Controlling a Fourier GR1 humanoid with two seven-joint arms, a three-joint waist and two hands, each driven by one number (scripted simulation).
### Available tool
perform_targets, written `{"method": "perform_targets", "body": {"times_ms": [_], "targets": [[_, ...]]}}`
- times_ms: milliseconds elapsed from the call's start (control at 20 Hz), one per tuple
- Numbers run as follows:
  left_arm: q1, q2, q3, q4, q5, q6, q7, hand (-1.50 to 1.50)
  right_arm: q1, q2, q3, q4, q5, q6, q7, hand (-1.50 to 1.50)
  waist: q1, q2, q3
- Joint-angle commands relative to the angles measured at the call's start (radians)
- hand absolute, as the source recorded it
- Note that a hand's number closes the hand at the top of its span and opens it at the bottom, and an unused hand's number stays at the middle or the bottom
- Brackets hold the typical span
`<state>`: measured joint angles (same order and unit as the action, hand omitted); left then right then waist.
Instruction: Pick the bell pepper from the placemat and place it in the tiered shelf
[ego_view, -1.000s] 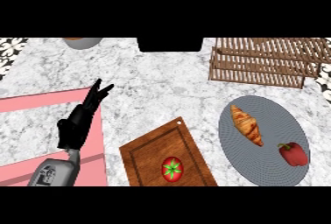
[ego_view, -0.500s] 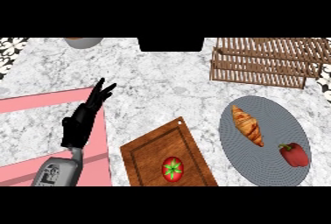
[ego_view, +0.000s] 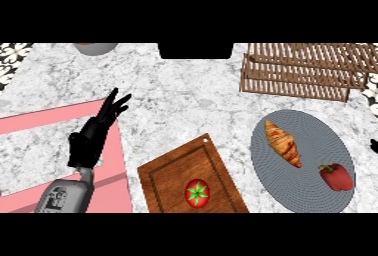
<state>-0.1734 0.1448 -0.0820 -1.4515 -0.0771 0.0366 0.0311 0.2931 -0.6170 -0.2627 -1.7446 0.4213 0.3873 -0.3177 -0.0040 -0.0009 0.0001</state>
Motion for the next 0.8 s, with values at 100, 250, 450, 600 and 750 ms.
{"method": "perform_targets", "body": {"times_ms": [100, 250, 450, 600, 750], "targets": [[-0.019, -0.029, 0.010, 0.015, -0.016, -0.015, 0.008, 0.00, -0.040, 0.049, -0.022, 0.035, 0.102, 0.028, -0.016, -1.50, 0.000, 0.001, 0.000], [-0.022, -0.051, 0.013, 0.075, -0.056, 0.020, -0.052, 0.00, -0.033, 0.077, -0.023, 0.022, 0.127, 0.033, -0.025, -1.50, -0.001, 0.001, 0.000], [-0.029, -0.025, 0.045, 0.055, -0.015, -0.044, -0.032, 0.00, -0.122, 0.078, -0.007, 0.097, 0.201, 0.037, -0.010, -1.50, 0.002, 0.001, 0.000], [0.005, -0.050, 0.027, -0.007, -0.046, -0.018, 0.000, 0.00, -0.119, 0.115, -0.014, 0.102, 0.237, 0.038, -0.018, -1.50, 0.002, 0.000, 0.000], [-0.033, -0.036, 0.064, 0.063, -0.037, -0.038, -0.041, 0.00, -0.134, 0.118, -0.027, 0.175, 0.270, 0.006, -0.084, -1.50, 0.002, 0.001, 0.000]]}}
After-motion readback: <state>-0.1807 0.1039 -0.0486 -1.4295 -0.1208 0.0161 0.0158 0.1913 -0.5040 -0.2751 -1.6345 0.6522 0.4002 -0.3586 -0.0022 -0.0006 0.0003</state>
